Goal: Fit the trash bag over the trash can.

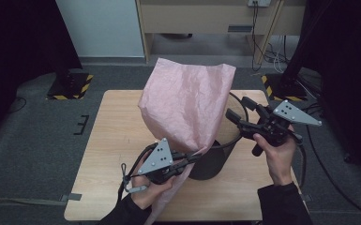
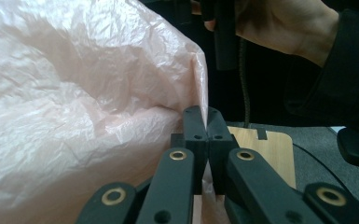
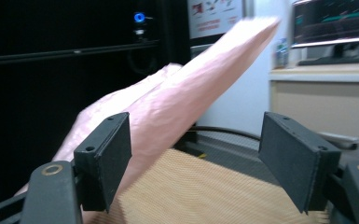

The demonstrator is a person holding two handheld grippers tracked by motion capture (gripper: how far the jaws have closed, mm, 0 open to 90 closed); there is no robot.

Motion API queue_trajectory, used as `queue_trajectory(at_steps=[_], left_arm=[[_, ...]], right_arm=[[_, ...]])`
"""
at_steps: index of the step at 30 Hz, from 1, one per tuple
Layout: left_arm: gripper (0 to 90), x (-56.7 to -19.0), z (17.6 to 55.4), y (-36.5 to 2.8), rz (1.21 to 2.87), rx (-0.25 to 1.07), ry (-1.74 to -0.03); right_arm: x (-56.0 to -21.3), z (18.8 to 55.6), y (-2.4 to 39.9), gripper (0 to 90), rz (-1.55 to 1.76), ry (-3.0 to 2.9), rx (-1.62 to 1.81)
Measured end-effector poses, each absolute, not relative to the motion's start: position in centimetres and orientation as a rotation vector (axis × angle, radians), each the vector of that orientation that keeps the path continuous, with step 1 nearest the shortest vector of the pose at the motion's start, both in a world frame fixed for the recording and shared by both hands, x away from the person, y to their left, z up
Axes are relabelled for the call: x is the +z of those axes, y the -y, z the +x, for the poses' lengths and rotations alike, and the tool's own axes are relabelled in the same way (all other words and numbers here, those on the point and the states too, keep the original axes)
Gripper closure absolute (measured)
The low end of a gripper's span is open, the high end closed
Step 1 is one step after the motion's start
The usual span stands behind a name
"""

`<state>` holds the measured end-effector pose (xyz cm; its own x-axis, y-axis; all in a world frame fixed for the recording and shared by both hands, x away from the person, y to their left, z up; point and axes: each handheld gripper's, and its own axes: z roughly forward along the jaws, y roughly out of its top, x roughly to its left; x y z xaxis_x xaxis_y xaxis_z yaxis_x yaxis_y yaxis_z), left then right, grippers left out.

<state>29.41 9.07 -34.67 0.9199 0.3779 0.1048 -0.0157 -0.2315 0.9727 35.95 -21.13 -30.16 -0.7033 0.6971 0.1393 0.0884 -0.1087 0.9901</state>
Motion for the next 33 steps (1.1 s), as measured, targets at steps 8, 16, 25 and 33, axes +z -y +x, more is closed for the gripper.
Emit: queue_trajectory(at_steps=[8,16,25,33], left_arm=[[90.0,-35.1,29.2,-8.1,1.804,0.35,-0.244],[90.0,-35.3,29.1,-7.9,1.805,0.351,-0.239],[90.0,-35.5,29.0,-7.6,1.799,0.361,-0.242],[90.0,-35.5,29.0,-7.6,1.778,0.38,-0.246]], right_arm=[[-30.4,36.0,19.1,35.1,0.827,-1.86,1.929],[-31.4,35.6,18.2,66.2,0.79,-1.961,1.939],[-30.7,35.0,19.0,33.1,0.835,-1.877,2.002],[-31.4,34.8,17.5,36.2,0.842,-2.008,2.009]])
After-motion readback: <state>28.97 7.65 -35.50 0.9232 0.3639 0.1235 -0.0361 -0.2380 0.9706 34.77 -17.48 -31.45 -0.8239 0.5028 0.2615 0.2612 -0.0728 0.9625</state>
